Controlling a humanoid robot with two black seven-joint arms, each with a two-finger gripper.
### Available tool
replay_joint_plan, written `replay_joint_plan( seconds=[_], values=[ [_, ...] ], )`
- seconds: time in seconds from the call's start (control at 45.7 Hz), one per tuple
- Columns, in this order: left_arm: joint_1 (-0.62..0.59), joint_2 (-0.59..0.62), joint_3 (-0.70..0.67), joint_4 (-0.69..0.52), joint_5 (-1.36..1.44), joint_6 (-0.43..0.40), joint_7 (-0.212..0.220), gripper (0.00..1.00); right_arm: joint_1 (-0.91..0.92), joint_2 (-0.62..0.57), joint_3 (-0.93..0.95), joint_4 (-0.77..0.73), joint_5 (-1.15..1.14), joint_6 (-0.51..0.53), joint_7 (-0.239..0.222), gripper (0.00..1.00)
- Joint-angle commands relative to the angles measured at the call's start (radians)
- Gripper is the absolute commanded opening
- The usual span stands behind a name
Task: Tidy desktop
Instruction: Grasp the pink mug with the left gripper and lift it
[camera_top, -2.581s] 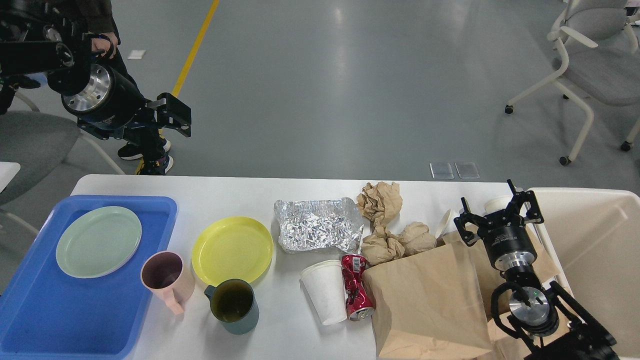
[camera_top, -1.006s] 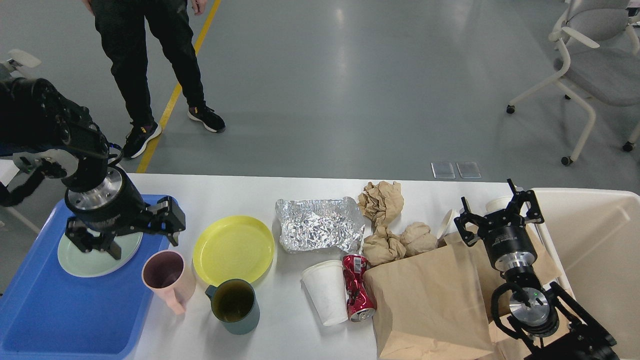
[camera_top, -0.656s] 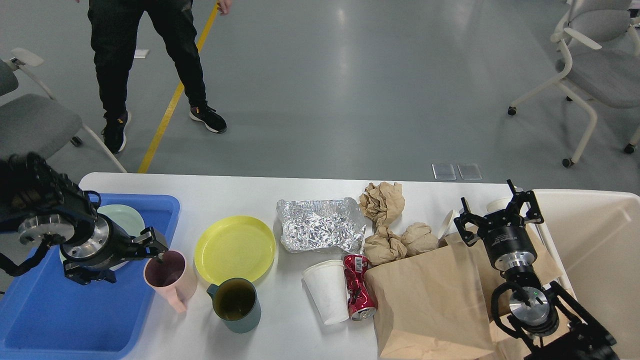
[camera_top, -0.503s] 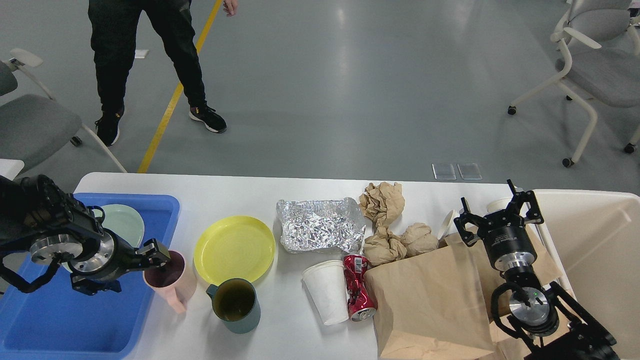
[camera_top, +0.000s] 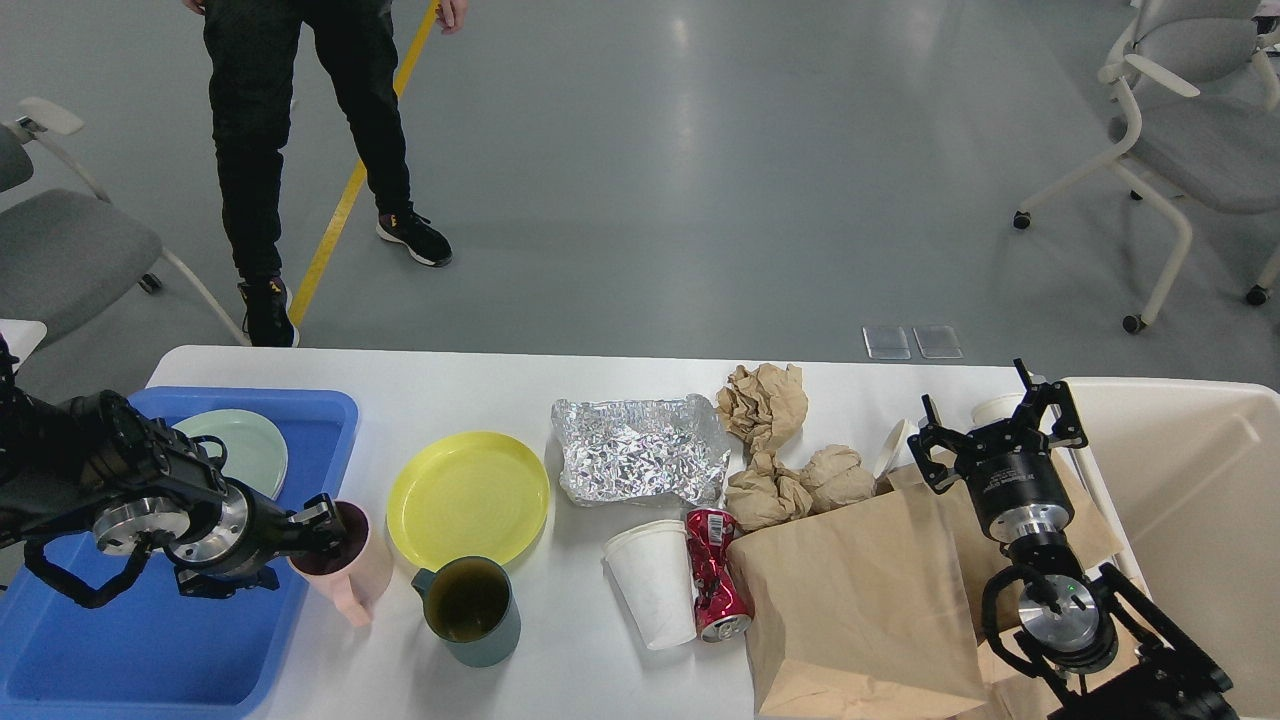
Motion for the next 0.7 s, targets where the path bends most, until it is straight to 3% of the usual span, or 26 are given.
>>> replay_joint_plan(
  seconds=[0.0, 0.087, 0.153, 0.219, 0.503, 0.678],
  values=[
    [0.041, -0.001, -0.046, 0.022, 0.003, 0.026, 0.004, 0.47, 0.000, 0.000, 0.000, 0.000, 0.000, 0.000, 0.000, 1.00],
    [0.042, 0.000, -0.060, 0.022, 0.009, 0.043, 0.010, 0.31, 0.000, 0.000, 0.000, 0.000, 0.000, 0.000, 0.000, 1.00],
    [0.041, 0.003, -0.061, 0.022, 0.016, 0.030, 0.011, 0.09, 0.000, 0.000, 0.000, 0.000, 0.000, 0.000, 0.000, 1.00],
    [0.041, -0.001, -0.060, 0.022, 0.019, 0.029, 0.021, 0.01, 0.000, 0.000, 0.000, 0.000, 0.000, 0.000, 0.000, 1.00],
    [0.038, 0.006, -0.055, 0.020, 0.029, 0.026, 0.031, 0.00, 0.000, 0.000, 0.000, 0.000, 0.000, 0.000, 0.000, 1.00],
    [0.021, 0.021, -0.047, 0.007, 0.030, -0.031, 0.031, 0.00, 0.000, 0.000, 0.000, 0.000, 0.000, 0.000, 0.000, 1.00]
  ],
)
